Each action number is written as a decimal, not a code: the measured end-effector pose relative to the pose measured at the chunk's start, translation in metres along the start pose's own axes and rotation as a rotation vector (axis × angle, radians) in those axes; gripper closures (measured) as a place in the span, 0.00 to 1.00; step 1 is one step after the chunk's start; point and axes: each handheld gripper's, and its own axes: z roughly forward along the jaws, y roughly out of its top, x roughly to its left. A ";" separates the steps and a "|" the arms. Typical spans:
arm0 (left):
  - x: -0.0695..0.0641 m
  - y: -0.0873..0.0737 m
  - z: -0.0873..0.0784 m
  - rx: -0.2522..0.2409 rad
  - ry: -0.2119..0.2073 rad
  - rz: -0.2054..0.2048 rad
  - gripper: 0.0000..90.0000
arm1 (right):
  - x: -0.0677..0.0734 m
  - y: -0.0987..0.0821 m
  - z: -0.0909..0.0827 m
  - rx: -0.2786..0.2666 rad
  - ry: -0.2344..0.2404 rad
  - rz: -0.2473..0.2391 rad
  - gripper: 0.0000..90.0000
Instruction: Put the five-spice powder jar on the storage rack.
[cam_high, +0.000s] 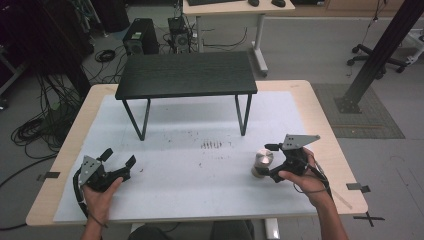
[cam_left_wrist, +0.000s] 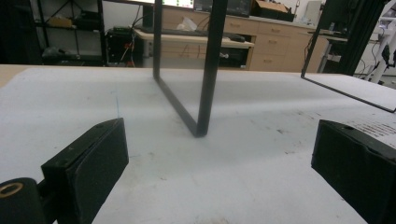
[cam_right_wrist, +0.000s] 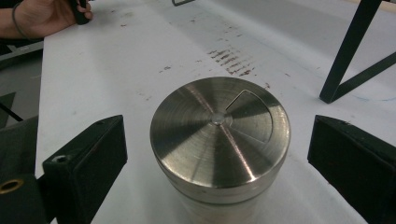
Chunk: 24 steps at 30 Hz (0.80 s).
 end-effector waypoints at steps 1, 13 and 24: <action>0.000 0.000 0.000 0.000 0.000 -0.001 0.05 | 0.000 0.000 0.000 0.000 0.000 0.000 0.05; 0.000 0.000 0.000 0.002 0.001 0.000 0.05 | 0.000 0.000 0.001 0.004 0.002 -0.008 0.07; 0.000 0.000 0.000 0.002 0.001 0.000 0.05 | 0.001 0.000 0.002 0.014 -0.019 -0.042 0.19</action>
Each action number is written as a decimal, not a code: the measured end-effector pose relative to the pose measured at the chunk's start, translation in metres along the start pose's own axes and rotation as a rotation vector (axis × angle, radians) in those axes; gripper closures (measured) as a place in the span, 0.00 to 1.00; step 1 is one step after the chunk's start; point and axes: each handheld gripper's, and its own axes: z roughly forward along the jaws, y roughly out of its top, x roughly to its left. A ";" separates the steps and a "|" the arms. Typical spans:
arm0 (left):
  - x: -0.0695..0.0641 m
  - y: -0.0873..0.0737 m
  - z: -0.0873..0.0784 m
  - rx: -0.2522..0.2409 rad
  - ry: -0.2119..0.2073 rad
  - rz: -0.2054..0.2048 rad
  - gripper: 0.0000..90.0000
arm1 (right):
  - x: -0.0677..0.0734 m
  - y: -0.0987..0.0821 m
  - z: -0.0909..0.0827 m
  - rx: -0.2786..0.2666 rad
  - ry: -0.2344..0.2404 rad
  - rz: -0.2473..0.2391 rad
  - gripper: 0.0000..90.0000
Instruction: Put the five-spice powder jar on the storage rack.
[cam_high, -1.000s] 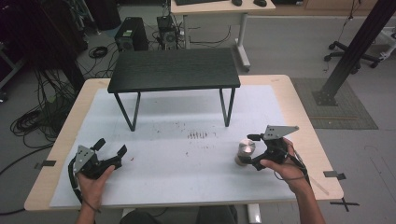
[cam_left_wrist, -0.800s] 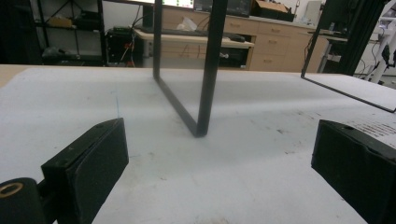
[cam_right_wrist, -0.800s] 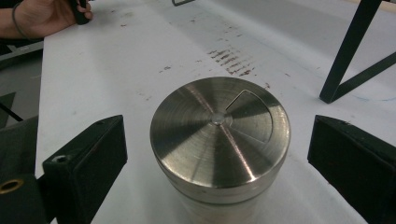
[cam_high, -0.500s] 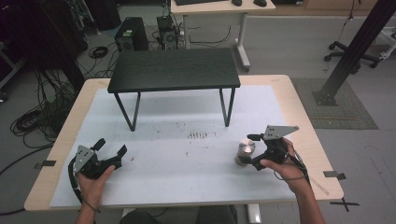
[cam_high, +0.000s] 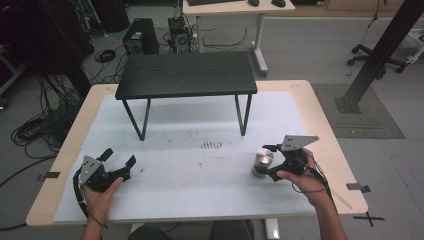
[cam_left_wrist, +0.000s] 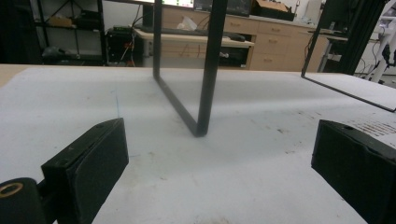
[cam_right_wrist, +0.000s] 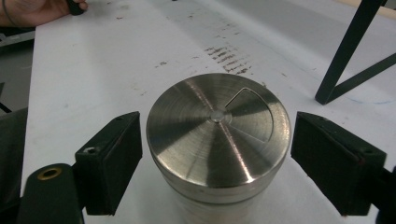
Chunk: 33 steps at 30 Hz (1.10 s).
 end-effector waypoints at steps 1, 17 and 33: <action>0.000 0.000 0.000 0.000 0.000 0.000 0.05 | 0.000 0.000 0.000 0.002 0.000 -0.002 0.19; 0.000 0.000 0.000 0.001 -0.001 -0.001 0.05 | -0.001 -0.001 0.002 0.014 -0.024 -0.038 0.34; 0.000 0.000 0.000 0.001 -0.001 0.000 0.05 | 0.001 -0.002 0.001 0.006 -0.011 -0.051 0.44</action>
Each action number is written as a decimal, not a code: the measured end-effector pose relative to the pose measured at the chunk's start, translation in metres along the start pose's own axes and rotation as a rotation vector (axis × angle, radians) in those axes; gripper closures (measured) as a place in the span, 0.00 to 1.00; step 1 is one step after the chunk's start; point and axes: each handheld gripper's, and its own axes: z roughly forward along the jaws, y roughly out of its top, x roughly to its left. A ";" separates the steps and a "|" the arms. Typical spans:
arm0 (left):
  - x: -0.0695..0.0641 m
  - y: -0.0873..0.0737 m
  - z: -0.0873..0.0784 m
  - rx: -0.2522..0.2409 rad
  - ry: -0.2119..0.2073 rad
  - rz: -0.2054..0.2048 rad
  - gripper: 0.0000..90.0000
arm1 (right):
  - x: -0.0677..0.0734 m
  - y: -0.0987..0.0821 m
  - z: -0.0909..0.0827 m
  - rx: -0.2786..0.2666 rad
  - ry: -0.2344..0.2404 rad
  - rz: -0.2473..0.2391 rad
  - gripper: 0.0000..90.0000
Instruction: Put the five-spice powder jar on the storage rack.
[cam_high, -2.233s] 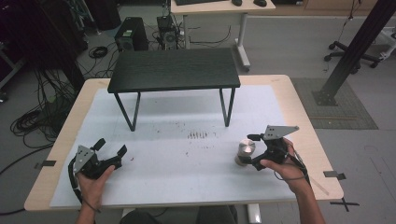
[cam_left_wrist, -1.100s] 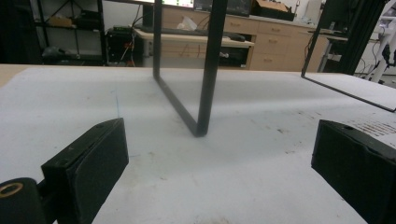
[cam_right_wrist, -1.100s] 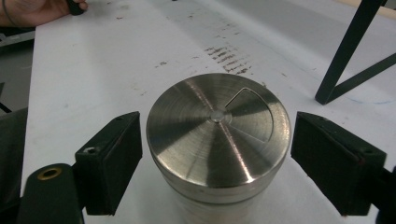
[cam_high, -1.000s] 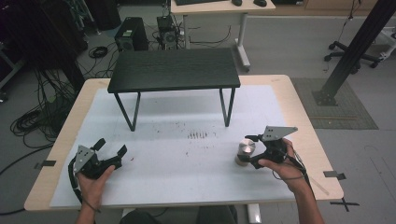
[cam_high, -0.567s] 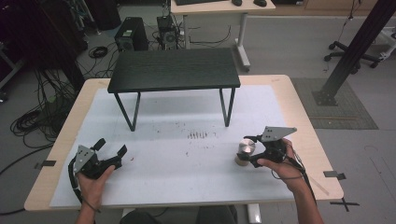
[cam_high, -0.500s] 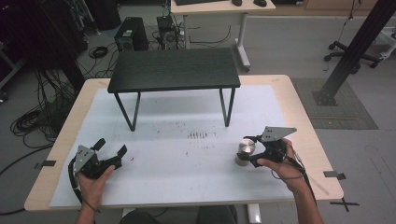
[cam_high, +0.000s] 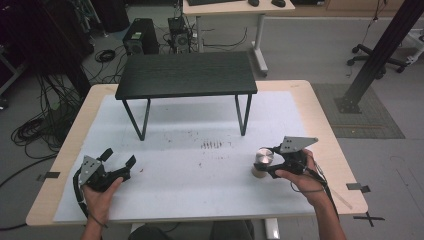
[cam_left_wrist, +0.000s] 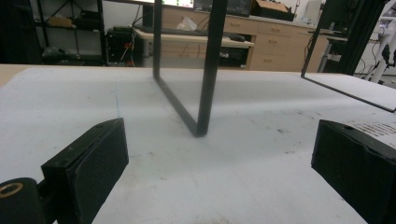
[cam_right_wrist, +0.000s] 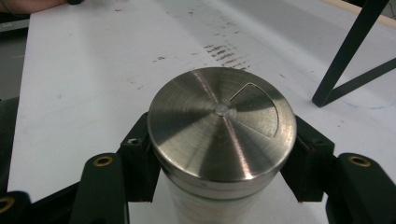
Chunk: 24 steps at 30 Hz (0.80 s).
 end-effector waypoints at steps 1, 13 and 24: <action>0.000 0.000 0.000 -0.001 0.000 0.000 0.05 | 0.000 0.000 0.000 0.000 0.001 -0.001 0.45; 0.000 0.000 0.000 -0.002 -0.001 -0.002 0.05 | 0.001 0.000 0.000 0.001 0.005 -0.007 0.47; 0.000 0.000 0.000 -0.002 0.000 -0.001 0.05 | 0.002 0.001 0.000 0.004 0.006 -0.016 0.47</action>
